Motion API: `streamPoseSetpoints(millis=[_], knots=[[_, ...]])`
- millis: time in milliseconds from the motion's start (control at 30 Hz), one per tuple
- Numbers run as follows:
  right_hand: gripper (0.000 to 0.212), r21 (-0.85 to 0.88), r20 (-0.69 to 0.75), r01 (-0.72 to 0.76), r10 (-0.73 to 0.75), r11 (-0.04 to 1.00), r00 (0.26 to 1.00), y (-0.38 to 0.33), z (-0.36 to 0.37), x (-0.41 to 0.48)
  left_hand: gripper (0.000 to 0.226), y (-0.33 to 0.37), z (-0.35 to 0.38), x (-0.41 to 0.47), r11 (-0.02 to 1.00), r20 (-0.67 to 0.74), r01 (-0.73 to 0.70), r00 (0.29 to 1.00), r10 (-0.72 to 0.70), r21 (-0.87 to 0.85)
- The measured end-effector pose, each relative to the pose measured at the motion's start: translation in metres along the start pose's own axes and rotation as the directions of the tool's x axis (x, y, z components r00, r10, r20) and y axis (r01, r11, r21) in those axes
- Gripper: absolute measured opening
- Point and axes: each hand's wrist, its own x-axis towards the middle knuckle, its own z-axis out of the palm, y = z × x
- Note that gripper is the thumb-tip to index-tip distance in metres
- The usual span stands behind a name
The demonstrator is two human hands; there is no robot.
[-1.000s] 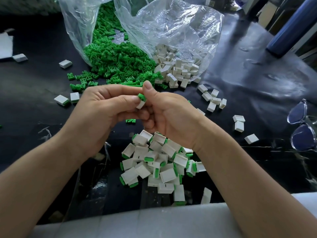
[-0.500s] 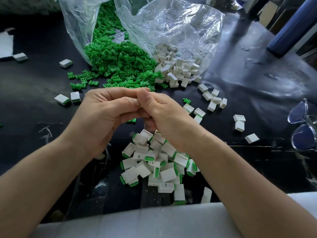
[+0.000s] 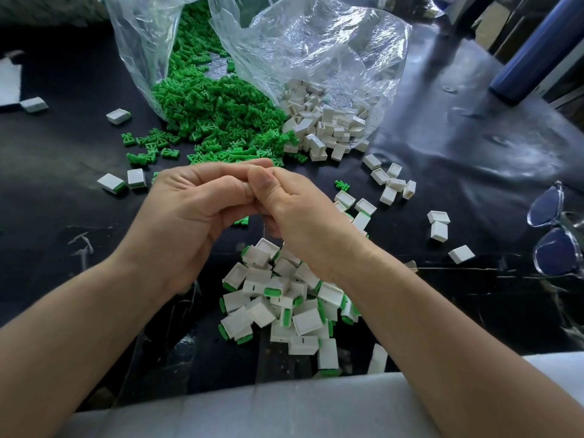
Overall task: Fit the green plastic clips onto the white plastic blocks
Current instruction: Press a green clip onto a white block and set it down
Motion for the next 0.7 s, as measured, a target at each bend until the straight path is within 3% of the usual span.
streamPoseSetpoints(millis=[167, 400, 467, 600, 700], knots=[[0.041, -0.003, -0.002, 0.012, -0.012, 1.000, 1.000, 0.001, -0.001, 0.001, 0.023, -0.001, -0.007, 0.001, 0.993, 0.054, 0.001, 0.999, -0.008, 0.115], [0.040, -0.002, 0.016, 0.013, -0.013, 1.000, 1.000, 0.003, -0.002, 0.002, 0.022, 0.001, -0.006, 0.002, 0.993, 0.051, 0.030, 0.998, -0.036, 0.118], [0.048, -0.004, 0.006, 0.027, -0.027, 1.000, 1.000, 0.002, -0.005, 0.003, 0.019, 0.002, -0.004, 0.002, 0.995, 0.013, 0.025, 1.000, -0.026, 0.097], [0.051, -0.122, -0.135, 0.026, -0.043, 0.992, 0.990, 0.004, -0.023, 0.010, 0.021, 0.005, -0.003, 0.001, 0.980, -0.031, -0.030, 0.999, 0.037, 0.196], [0.032, -0.352, -0.306, 0.008, -0.124, 0.936, 0.944, 0.012, -0.037, 0.019, 0.016, 0.007, 0.001, -0.006, 0.962, 0.056, -0.039, 0.998, 0.024, 0.270]])
